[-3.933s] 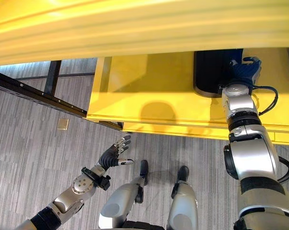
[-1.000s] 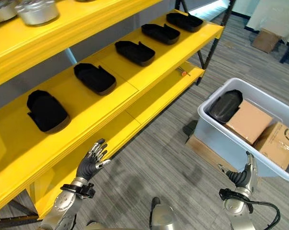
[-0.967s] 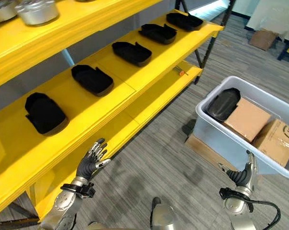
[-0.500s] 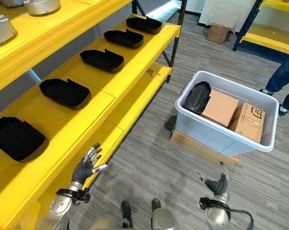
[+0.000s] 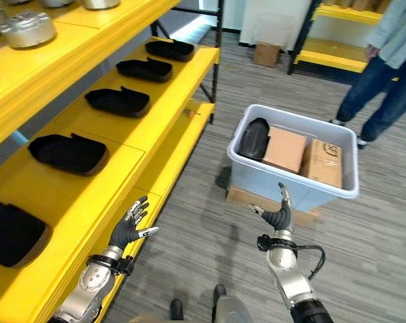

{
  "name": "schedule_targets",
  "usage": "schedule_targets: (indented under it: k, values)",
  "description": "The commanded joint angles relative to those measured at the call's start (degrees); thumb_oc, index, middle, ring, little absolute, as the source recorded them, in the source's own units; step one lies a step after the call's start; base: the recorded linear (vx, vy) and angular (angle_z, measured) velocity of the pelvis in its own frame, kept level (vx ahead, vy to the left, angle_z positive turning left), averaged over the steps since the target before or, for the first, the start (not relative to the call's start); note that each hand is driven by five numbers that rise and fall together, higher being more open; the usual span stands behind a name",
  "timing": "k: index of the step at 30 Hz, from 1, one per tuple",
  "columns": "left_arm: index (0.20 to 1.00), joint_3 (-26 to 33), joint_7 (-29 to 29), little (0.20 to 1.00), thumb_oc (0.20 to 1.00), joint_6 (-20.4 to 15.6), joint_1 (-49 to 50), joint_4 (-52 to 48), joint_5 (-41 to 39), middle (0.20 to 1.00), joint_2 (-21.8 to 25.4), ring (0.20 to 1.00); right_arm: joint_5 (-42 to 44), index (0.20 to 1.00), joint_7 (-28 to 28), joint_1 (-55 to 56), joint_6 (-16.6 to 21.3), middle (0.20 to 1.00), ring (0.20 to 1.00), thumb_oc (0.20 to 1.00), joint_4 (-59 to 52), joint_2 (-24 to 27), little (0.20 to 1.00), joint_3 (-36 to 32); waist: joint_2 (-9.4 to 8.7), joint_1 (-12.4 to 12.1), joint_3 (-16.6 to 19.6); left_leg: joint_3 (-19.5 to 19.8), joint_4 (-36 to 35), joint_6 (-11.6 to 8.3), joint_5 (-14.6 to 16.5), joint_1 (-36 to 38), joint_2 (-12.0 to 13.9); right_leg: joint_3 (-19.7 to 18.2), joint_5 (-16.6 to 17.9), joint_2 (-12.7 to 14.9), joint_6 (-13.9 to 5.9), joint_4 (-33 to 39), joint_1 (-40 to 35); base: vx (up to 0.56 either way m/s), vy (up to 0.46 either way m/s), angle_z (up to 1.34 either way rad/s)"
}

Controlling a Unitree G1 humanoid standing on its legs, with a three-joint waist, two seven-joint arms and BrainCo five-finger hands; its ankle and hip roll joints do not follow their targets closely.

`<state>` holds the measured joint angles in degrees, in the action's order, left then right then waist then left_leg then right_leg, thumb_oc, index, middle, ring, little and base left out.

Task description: Move parts from the plastic box to the shelf.

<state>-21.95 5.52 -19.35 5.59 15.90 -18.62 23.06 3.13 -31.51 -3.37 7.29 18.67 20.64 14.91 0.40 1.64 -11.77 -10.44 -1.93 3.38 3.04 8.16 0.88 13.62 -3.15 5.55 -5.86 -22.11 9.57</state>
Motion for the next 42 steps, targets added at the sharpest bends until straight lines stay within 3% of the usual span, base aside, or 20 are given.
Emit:
schedule_targets:
  k: [1,3,6,8,9,14,17,18,20,21,22,25,27,29,31,33,34,37,39,42]
  values:
    - [1.000,1.41,0.30,1.000,1.000,-2.81,1.13,-4.71,0.41,1.000,-0.17,1.000,-1.12,1.000,-1.10,0.77,3.46,1.000,1.000,1.000,-1.93,0.82,1.000,-1.74,0.06,-1.34,-0.65,1.40,-1.49,-0.21,-4.36,-2.19,-2.18,-1.14,7.42,3.12,-1.37,10.64,-8.37,0.12,-0.168,-0.42]
    - [1.000,1.11,-0.79,1.000,1.000,-2.75,1.24,-4.37,0.19,1.000,0.58,1.000,-0.66,1.000,-2.24,1.34,3.98,1.000,1.000,1.000,-1.35,0.57,1.000,-2.48,-0.79,-0.34,-0.44,1.87,-2.13,-0.26,-2.94,-0.43,-2.23,-3.86,13.07,5.38,-3.17,17.78,-7.19,0.15,-0.211,-0.38]
    - [1.000,0.31,-1.18,1.000,1.000,-3.11,1.42,-3.85,0.30,1.000,1.90,1.000,-1.17,1.000,-3.37,1.61,5.01,1.000,1.000,1.000,-0.30,0.08,1.000,-3.88,-2.10,0.09,-0.77,1.61,-2.67,-0.50,-0.67,1.82,-1.72,-5.07,21.19,9.53,-5.85,22.56,-4.79,0.17,-0.261,-0.06]
    - [1.000,0.12,-0.97,1.000,1.000,-3.68,1.92,-3.57,1.01,1.000,2.53,1.000,-1.47,1.000,-3.78,1.80,4.43,1.000,1.000,1.000,-0.50,-0.37,1.000,-5.17,-2.68,0.07,-1.24,0.61,-2.22,-0.81,0.43,2.85,-0.64,-4.86,23.51,11.44,-6.89,22.98,-4.00,0.18,-0.353,0.18]
    - [1.000,0.26,-0.75,1.000,1.000,-3.07,2.21,-3.70,1.21,1.000,2.80,1.000,-1.33,1.000,-3.79,2.25,3.41,1.000,1.000,1.000,-0.63,0.60,1.000,-6.53,-3.04,-0.02,-1.17,-1.14,-1.32,-1.66,0.49,3.12,0.89,-2.65,22.07,11.81,-7.11,24.78,-5.91,0.32,-0.575,0.18]
    - [1.000,1.19,-2.30,1.000,1.000,-0.90,4.19,-6.14,0.32,1.000,3.43,1.000,-4.03,1.000,-6.13,4.42,1.29,1.000,1.000,1.000,-1.56,3.01,1.000,-9.41,-3.05,0.93,-0.08,-1.87,-0.39,-3.59,-0.84,3.05,4.47,-2.97,16.33,9.85,-5.88,24.68,-9.34,0.25,-0.364,-0.04]
    - [1.000,0.66,-3.27,1.000,1.000,-0.88,4.62,-7.33,-0.27,1.000,3.28,1.000,-4.06,1.000,-8.08,4.76,1.45,1.000,1.000,1.000,-0.27,5.18,1.000,-10.56,-2.38,1.92,0.53,-1.85,-0.03,-5.45,-2.21,2.88,7.10,-3.07,11.71,7.31,-3.38,22.47,-10.61,0.22,-0.359,-0.04]
    - [1.000,-0.08,-3.17,1.000,1.000,-0.93,3.76,-7.85,-0.44,1.000,3.21,1.000,-3.08,1.000,-8.87,4.25,1.92,1.000,1.000,1.000,0.70,6.95,1.000,-11.03,-1.88,2.50,0.37,-1.81,1.99,-6.40,-2.66,1.90,8.51,-3.03,9.36,5.84,-1.51,20.49,-10.54,0.23,-0.467,0.09]
    - [1.000,-0.50,-2.85,1.000,1.000,-1.09,2.93,-7.65,-0.08,1.000,3.01,1.000,-2.59,1.000,-9.07,3.64,2.29,1.000,1.000,1.000,1.44,7.65,1.000,-11.05,-1.56,2.72,0.14,-1.78,3.88,-6.87,-2.81,1.13,9.38,-2.90,8.27,5.25,-0.50,19.12,-10.17,0.13,-0.325,0.02]
    - [1.000,-0.97,-2.39,1.000,1.000,-1.31,1.37,-7.33,-0.63,1.000,2.65,1.000,-2.13,1.000,-8.57,2.87,2.79,1.000,1.000,1.000,2.11,8.71,1.000,-10.91,-0.96,3.18,-0.37,-2.05,7.20,-7.78,-5.23,-0.26,11.25,-2.69,6.85,4.09,1.12,17.77,-9.85,0.09,-0.247,-0.07]
    - [1.000,-1.05,-2.38,1.000,1.000,-1.33,1.01,-7.23,-0.90,1.000,2.52,1.000,-2.20,1.000,-8.38,2.71,2.93,1.000,1.000,1.000,2.26,8.93,1.000,-10.89,-0.77,3.32,-0.42,-2.03,7.94,-7.99,-5.75,-0.72,11.69,-2.64,6.56,3.81,1.44,17.50,-9.69,0.12,-0.333,-0.13]
    - [1.000,-1.59,-1.30,1.000,1.000,-1.64,-1.69,-6.57,-1.25,1.000,1.05,1.000,-2.69,1.000,-6.71,3.11,4.10,1.000,1.000,1.000,1.88,9.53,1.000,-10.04,0.15,5.20,-0.82,-4.56,15.60,-9.98,-11.83,-3.55,15.29,-1.89,5.14,1.55,4.25,17.29,-9.50,0.11,-0.301,-0.15]
    - [1.000,-1.82,-1.29,1.000,1.000,-1.37,-2.76,-6.26,-1.09,1.000,0.56,1.000,-4.01,1.000,-6.35,4.03,4.96,1.000,1.000,1.000,1.07,9.49,1.000,-9.43,0.16,6.41,-0.65,-6.98,18.69,-10.73,-13.43,-4.34,16.39,-1.04,4.89,0.87,5.13,17.92,-9.61,0.06,-0.214,-0.08]
    - [1.000,-1.82,-1.19,1.000,1.000,-1.31,-3.21,-6.09,-1.38,1.000,0.09,1.000,-4.65,1.000,-5.35,4.88,5.60,1.000,1.000,1.000,0.42,9.52,1.000,-9.30,0.27,7.07,-0.47,-7.47,19.60,-10.52,-12.48,-5.21,15.65,-1.02,4.85,0.55,5.22,18.50,-9.65,0.09,-0.182,0.04]
    - [1.000,-1.63,-1.24,1.000,1.000,-0.50,-3.47,-6.22,-1.84,1.000,-0.28,1.000,-4.98,1.000,-5.46,5.25,6.09,1.000,1.000,1.000,0.14,9.47,1.000,-8.76,0.71,7.03,-0.86,-6.56,20.72,-9.76,-11.10,-6.58,13.10,-1.91,4.60,-0.27,5.42,19.51,-10.77,0.11,-0.124,0.05]
    - [1.000,-0.46,-1.37,1.000,1.000,0.89,-2.92,-7.37,-2.48,1.000,0.00,1.000,-3.53,1.000,-4.25,5.13,6.34,1.000,1.000,1.000,0.02,9.21,1.000,-9.27,0.51,6.28,-1.09,-4.34,18.63,-7.59,-8.28,-8.65,8.05,-4.69,5.03,-0.99,5.05,20.49,-11.61,0.15,-0.079,-0.31]
    - [1.000,-0.10,-1.36,1.000,1.000,1.34,-2.76,-7.67,-2.53,1.000,0.22,1.000,-3.35,1.000,-3.58,5.06,6.17,1.000,1.000,1.000,-0.03,9.22,1.000,-9.44,0.50,6.05,-1.08,-4.15,17.18,-7.34,-8.24,-9.28,7.19,-5.19,5.02,-1.26,4.90,20.89,-12.05,0.18,-0.053,-0.53]
    - [1.000,0.57,-1.89,1.000,1.000,2.33,-2.80,-7.83,-2.68,1.000,0.61,1.000,-1.35,1.000,-1.34,5.05,4.96,1.000,1.000,1.000,-0.25,9.30,1.000,-8.92,0.67,5.26,-1.26,-3.32,11.18,-7.63,-10.14,-11.14,6.08,-6.18,4.89,-1.63,4.38,22.47,-14.21,0.15,0.028,-0.58]
    - [1.000,1.43,-2.39,1.000,1.000,3.26,-2.45,-7.96,-3.03,1.000,0.91,1.000,0.33,1.000,-0.35,5.30,4.64,1.000,1.000,1.000,-0.92,8.98,1.000,-8.25,0.60,4.09,-1.59,-0.25,6.38,-7.90,-12.18,-12.67,5.25,-7.57,4.81,-1.68,3.94,23.26,-15.86,0.22,0.063,-0.22]
    - [1.000,2.08,-5.29,1.000,1.000,4.30,-2.25,-6.92,-4.58,1.000,0.65,1.000,0.37,1.000,0.65,5.82,4.77,1.000,1.000,1.000,-1.75,8.39,1.000,-7.38,0.47,3.14,-2.10,0.36,3.33,-8.51,-15.79,-15.90,6.26,-8.27,4.24,-1.61,4.12,23.30,-17.80,0.21,0.084,-0.41]
